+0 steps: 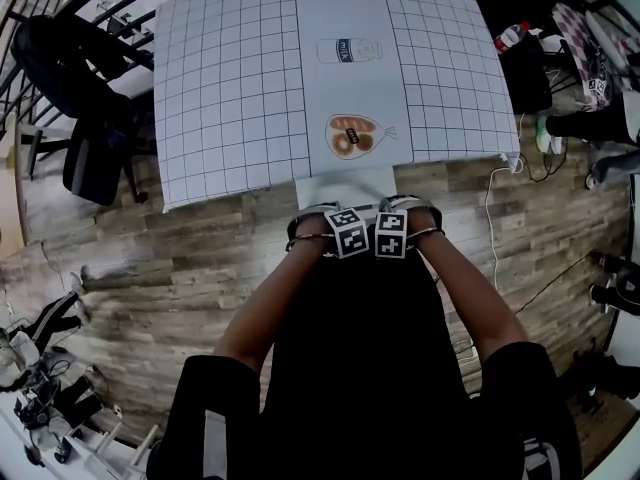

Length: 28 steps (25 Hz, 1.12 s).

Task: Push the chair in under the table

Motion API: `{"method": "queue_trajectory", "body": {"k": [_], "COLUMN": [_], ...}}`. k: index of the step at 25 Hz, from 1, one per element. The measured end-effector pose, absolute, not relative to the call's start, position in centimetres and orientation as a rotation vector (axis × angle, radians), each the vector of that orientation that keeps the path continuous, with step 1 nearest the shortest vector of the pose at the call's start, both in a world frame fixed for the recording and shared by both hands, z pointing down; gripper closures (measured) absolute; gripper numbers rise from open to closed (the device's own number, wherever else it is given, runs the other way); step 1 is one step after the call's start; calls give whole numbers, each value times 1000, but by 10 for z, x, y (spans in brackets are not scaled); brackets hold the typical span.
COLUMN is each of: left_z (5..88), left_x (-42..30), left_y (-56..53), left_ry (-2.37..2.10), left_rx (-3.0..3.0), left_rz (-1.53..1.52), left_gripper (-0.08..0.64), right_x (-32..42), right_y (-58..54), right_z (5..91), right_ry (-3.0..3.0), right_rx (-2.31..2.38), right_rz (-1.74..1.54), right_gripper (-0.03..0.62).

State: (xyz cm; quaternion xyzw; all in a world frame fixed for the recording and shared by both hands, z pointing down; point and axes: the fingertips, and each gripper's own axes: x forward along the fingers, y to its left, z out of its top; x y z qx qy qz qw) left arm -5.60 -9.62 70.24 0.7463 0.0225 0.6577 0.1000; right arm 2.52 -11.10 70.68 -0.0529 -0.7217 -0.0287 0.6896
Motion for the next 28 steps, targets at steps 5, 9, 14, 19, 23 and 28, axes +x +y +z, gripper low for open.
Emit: {"method": "queue_trajectory", "body": {"k": [5,9,14,19,23,28], "left_z": [704,705,707,714,722,729], "left_x": [-57,-55,-45,-34,-38,-53], "left_y": [-94,-89,-88,-97,-105,-125], "left_ry": [69,87,28,-1,21,21], "left_rx": [2203,2188,2195,2198,2208,2196], "left_rz": [1946,1928,1926,1952,2015,2039], "left_gripper": [474,452,474,474,474,474], "right_x": [22,25,35,45,40,29], "right_y": [-109,-105,-105,-119,-127,-142], "right_z": [708,710,711,718,725,732], "right_ry": [-1626,-1624,-1612,-1619,-1634,-1633], "right_rx": [-121,-145,-167,-155,-126,-87], "right_rz": [-77,-107,-136,-155,-183,-168], "right_gripper": [514,517,517,517,514,517]}}
